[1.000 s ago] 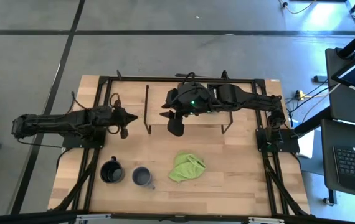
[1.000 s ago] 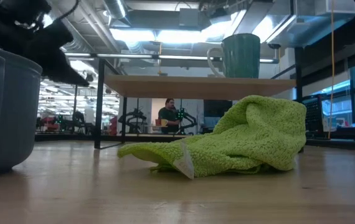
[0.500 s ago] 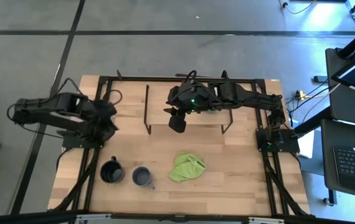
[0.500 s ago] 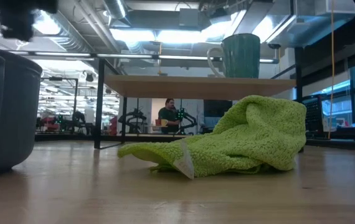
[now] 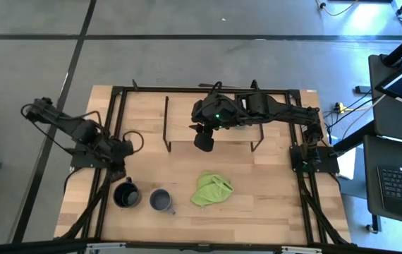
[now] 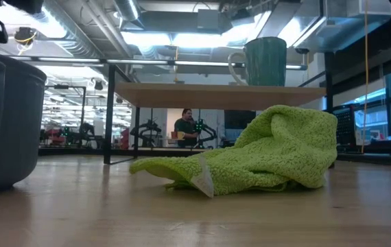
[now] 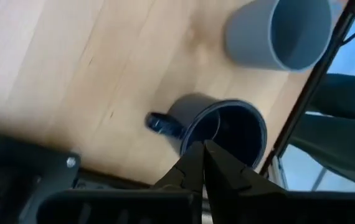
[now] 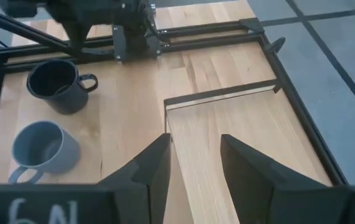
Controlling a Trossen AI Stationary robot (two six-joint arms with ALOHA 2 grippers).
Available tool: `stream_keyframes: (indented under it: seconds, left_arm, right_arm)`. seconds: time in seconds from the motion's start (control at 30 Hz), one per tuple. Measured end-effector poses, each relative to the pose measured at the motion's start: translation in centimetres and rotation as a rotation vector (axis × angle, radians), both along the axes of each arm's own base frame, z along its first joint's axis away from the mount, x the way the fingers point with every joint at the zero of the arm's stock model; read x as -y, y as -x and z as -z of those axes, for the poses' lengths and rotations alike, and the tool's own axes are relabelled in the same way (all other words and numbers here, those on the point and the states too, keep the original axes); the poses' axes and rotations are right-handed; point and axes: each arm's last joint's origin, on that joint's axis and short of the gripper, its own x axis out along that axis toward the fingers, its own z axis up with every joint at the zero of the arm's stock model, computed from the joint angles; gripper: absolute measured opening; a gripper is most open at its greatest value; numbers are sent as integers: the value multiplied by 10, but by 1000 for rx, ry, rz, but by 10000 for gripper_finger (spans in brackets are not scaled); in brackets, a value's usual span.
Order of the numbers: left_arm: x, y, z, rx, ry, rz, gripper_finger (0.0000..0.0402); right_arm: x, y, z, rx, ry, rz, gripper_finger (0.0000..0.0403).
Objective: Stack small to large cups/mugs on shelf
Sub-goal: Put the dark blue mug on the shelf
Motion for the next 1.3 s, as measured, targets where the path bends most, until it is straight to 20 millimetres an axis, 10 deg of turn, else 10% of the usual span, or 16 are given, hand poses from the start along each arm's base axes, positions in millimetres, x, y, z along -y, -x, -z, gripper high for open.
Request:
stream_keyframes:
  seconds: [0.53,0.9,1.3]
  left_arm:
    - [27,-18,15,-38,-80,113,8]
    - [48,-27,35,-200,-135,119,111]
    - [64,-28,49,-186,-214,160,125]
  right_arm:
    - [-3,0,0,-5,-22,-30,142]
    - [-8,1,1,-12,-26,-42,142]
    - [-8,1,1,-13,-31,-38,142]
